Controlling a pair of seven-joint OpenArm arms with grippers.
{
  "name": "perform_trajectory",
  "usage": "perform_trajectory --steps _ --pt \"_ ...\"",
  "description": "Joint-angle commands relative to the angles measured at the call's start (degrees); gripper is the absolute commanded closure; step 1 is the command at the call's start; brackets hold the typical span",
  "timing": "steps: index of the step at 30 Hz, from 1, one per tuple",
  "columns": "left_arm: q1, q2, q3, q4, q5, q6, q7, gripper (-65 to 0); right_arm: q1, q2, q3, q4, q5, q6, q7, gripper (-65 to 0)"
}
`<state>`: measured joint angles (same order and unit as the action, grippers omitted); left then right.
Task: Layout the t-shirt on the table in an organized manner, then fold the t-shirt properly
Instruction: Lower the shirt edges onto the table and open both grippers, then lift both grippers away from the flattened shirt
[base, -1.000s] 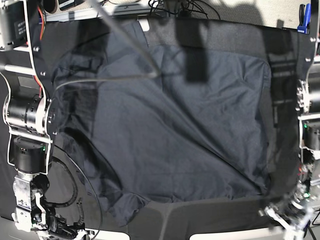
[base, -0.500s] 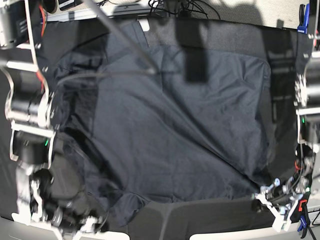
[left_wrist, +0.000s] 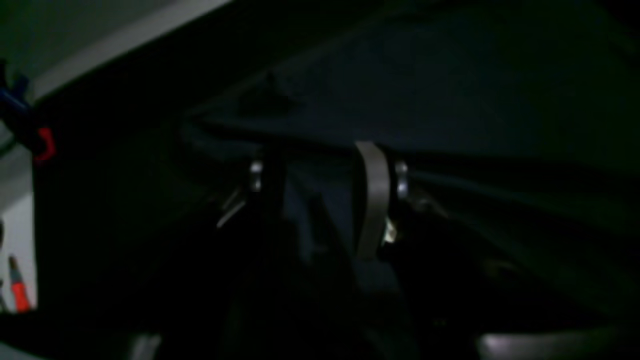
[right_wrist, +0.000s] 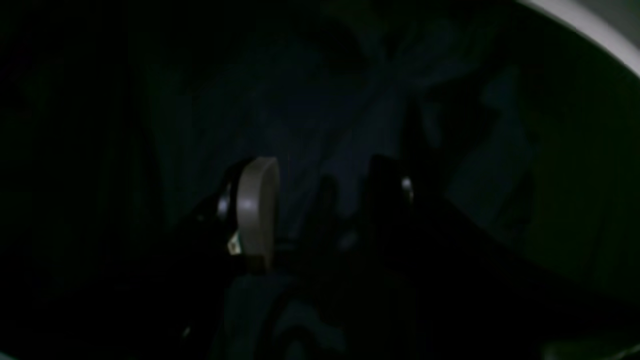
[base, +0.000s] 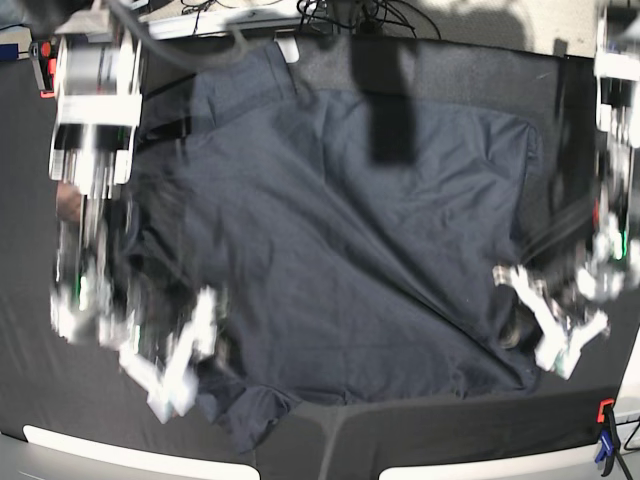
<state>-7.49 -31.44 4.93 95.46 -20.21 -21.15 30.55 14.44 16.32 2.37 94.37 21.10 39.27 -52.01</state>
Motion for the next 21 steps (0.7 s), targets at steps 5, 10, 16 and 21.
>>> perform_trajectory --steps 5,10,16,21 --pt "8.83 -0.68 -0.39 12.00 5.92 0.20 1.70 -20.0 -12.00 0.52 0.70 16.02 -2.34 0.73 1.44 -28.6" --pt "17.62 -1.03 -0.39 15.98 11.45 0.31 5.86 -20.0 -22.58 0.52 4.26 25.92 -4.48 0.73 1.57 -28.6" --pt "26.56 -1.27 -2.47 15.89 12.09 20.74 9.11 -20.0 -31.78 0.52 13.00 30.95 -4.39 0.73 1.33 -28.6" --pt "29.62 -0.79 -11.80 15.41 12.41 25.31 8.22 -20.0 -36.79 0.52 18.75 31.08 -2.01 0.73 1.36 -28.6"
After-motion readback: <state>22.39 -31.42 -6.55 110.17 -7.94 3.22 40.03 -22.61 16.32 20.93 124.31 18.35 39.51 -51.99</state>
